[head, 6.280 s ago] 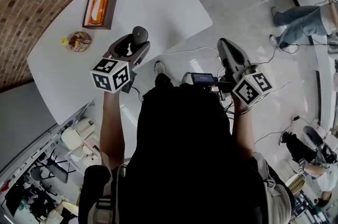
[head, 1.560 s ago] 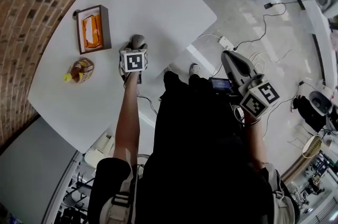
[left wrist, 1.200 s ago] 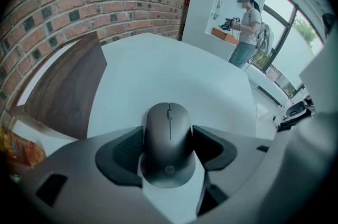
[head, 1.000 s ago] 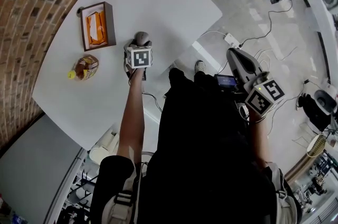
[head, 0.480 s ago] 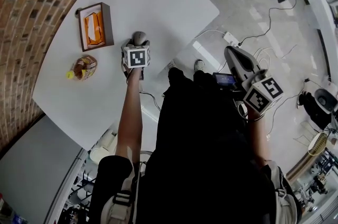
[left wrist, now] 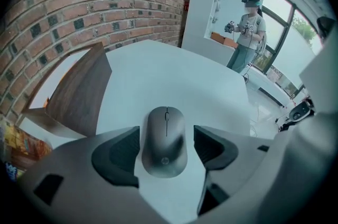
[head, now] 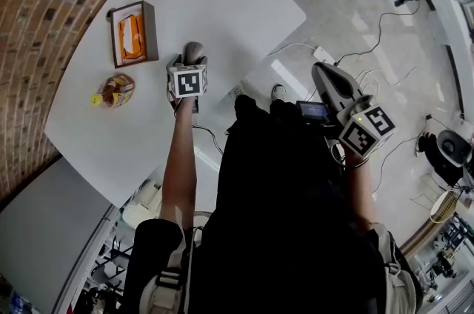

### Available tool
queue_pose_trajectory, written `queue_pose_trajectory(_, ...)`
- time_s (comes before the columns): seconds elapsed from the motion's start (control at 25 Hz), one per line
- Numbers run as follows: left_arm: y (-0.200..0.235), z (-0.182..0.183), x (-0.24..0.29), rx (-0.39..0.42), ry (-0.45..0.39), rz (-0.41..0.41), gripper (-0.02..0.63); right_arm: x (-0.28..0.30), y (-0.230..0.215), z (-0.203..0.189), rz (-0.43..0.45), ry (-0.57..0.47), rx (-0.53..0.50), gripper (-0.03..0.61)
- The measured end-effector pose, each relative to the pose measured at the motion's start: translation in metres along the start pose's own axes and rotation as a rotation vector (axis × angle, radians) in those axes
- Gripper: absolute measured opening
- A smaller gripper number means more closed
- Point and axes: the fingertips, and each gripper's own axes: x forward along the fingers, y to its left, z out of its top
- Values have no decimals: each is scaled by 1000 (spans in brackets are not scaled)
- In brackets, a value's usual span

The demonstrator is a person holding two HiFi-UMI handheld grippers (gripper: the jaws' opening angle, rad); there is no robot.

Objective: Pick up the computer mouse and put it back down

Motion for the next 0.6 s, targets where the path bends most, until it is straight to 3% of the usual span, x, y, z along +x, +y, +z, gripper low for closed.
queue_pose_trajectory(0.6, -39, 20, -62, -30, -93, -17, 313, -6, -3, 12, 143, -19, -54, 17)
